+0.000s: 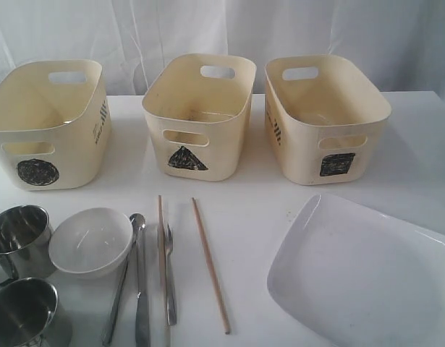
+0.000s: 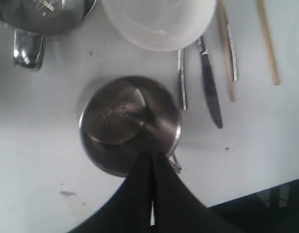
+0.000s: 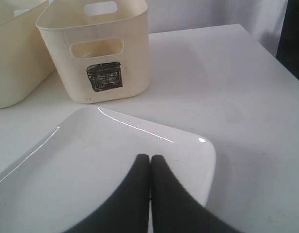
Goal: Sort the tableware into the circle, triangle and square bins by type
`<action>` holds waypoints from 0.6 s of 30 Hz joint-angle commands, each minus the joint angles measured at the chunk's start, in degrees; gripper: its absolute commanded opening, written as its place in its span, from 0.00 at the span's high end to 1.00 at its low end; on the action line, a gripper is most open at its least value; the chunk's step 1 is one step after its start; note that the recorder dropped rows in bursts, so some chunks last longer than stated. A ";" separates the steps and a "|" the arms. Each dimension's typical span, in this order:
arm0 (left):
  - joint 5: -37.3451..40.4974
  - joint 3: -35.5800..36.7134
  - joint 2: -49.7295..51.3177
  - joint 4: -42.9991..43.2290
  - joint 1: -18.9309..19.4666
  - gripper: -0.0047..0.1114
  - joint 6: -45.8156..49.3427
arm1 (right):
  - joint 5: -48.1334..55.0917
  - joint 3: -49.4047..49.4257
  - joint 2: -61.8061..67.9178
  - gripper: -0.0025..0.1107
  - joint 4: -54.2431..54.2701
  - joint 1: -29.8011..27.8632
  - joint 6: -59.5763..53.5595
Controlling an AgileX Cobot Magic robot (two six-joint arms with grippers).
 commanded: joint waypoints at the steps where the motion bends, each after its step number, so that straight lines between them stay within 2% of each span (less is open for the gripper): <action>1: -5.20 4.19 -1.53 3.90 -0.31 0.96 -2.28 | -0.87 -0.17 -0.28 0.98 -0.12 0.31 -0.02; 4: -7.82 4.30 -1.53 4.78 -0.31 0.96 1.54 | -0.87 -0.17 -0.28 0.98 -0.12 0.31 -0.02; 6: -8.50 4.30 -1.53 4.85 -0.31 0.91 5.13 | -0.87 -0.17 -0.28 0.98 -0.12 0.31 -0.02; 9: -8.08 4.30 -1.53 4.85 -0.31 0.75 5.90 | -0.87 -0.17 -0.28 0.98 -0.12 0.31 -0.02; 14: -8.75 5.98 -1.43 3.22 -0.31 0.35 5.16 | -0.87 -0.17 -0.28 0.98 -0.12 0.31 -0.02; 16: -10.41 7.26 -1.43 3.12 -0.31 0.28 4.62 | -0.87 -0.17 -0.28 0.98 -0.12 0.31 -0.02; 18: -11.93 8.61 -1.43 3.12 -0.31 0.28 4.62 | -0.87 -0.17 -0.28 0.98 -0.12 0.31 -0.02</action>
